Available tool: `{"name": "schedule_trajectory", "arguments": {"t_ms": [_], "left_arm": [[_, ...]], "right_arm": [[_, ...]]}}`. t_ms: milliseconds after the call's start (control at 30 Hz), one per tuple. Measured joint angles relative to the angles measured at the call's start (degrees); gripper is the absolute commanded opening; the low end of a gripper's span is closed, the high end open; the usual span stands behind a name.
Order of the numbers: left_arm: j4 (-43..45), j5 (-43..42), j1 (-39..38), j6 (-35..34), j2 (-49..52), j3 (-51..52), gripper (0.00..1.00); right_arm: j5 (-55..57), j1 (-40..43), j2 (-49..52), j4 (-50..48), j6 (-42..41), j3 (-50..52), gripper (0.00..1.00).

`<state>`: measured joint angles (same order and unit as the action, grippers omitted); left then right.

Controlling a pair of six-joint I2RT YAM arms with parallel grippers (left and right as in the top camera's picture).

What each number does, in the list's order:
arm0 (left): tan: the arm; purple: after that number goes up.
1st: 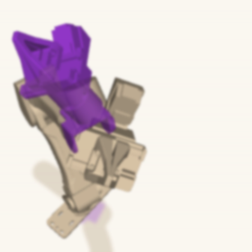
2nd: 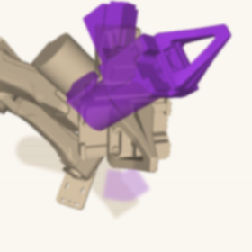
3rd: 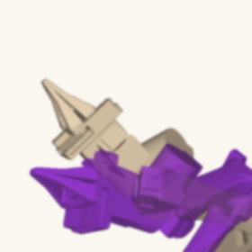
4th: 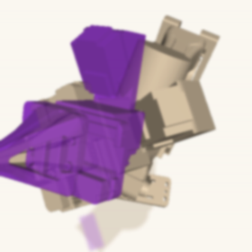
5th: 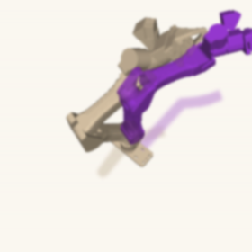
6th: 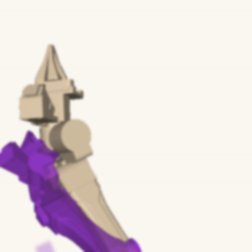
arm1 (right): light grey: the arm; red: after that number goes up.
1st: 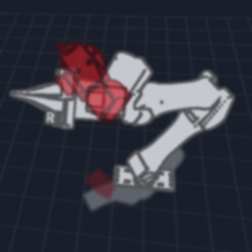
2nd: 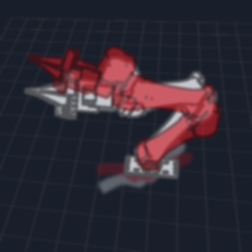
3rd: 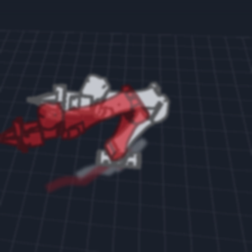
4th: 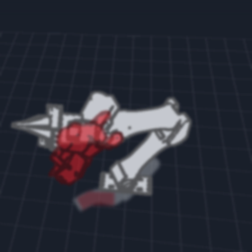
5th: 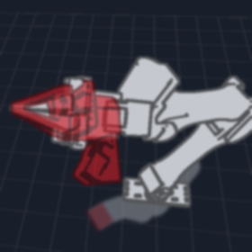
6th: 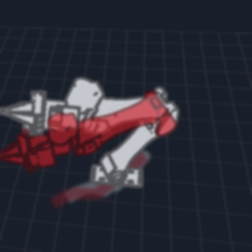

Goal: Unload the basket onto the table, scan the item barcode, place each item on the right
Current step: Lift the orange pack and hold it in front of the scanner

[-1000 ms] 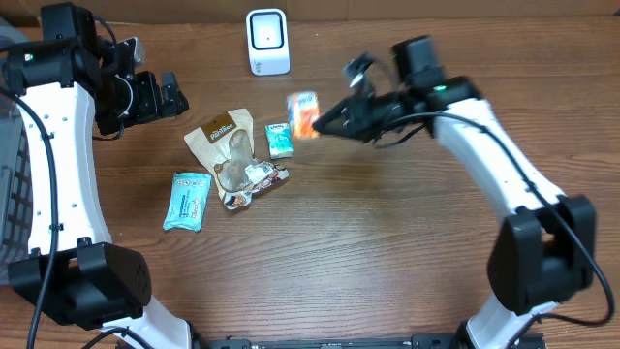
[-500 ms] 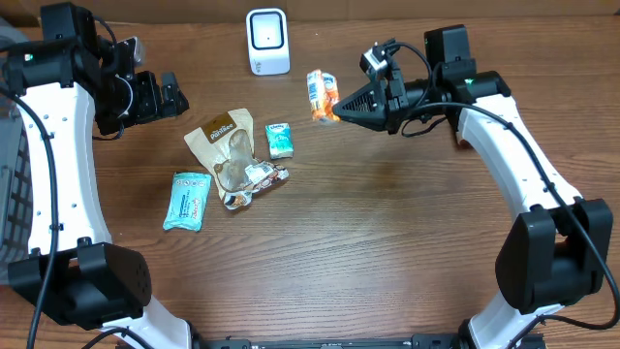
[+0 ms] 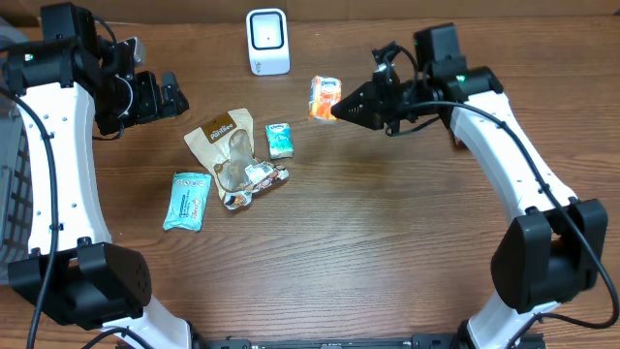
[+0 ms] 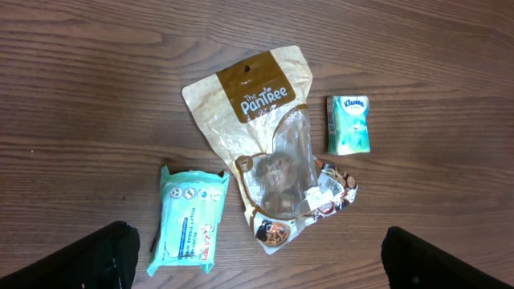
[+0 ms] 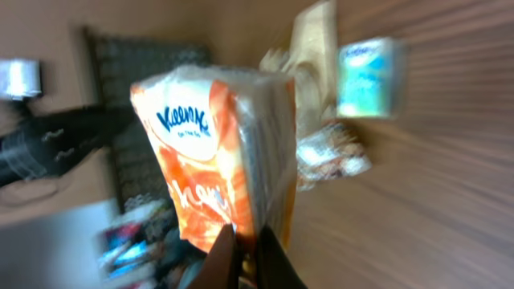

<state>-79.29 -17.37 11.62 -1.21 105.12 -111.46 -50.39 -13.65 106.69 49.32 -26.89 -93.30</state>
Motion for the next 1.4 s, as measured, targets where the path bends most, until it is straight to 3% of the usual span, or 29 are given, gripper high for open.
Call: {"name": "schedule_trajectory", "arguments": {"t_ms": [200, 300, 367, 600, 733, 1067, 1400], "left_arm": [[0.0, 0.0, 0.0, 0.0, 0.0, 0.0, 0.99], [0.0, 0.0, 0.0, 0.0, 0.0, 0.0, 0.99], [0.0, 0.0, 0.0, 0.0, 0.0, 0.0, 0.99], [0.0, 0.0, 0.0, 0.1, 0.0, 0.0, 0.99], [0.0, 0.0, 0.0, 0.2, 0.0, 0.0, 1.00], [0.0, 0.0, 0.0, 0.2, 0.0, 0.0, 0.99], [0.0, 0.0, 0.0, 0.2, 0.0, 0.0, 0.99]], "right_arm": [[23.6, -6.2, 5.9, 13.9, 4.0, -27.5, 0.04], [33.7, -9.3, 10.0, 13.2, 8.1, -40.6, 0.04], [39.3, -11.0, 11.6, 10.1, 11.2, -44.1, 0.04], [67.3, -17.9, 21.4, -9.3, 27.9, -45.8, 0.04], [75.3, -19.9, 28.3, -19.1, 39.1, -45.7, 0.04], [81.0, -20.4, 40.7, -36.4, 62.9, -45.7, 0.04], [78.9, -20.2, 43.8, -36.1, 73.9, -43.9, 0.04]]}}
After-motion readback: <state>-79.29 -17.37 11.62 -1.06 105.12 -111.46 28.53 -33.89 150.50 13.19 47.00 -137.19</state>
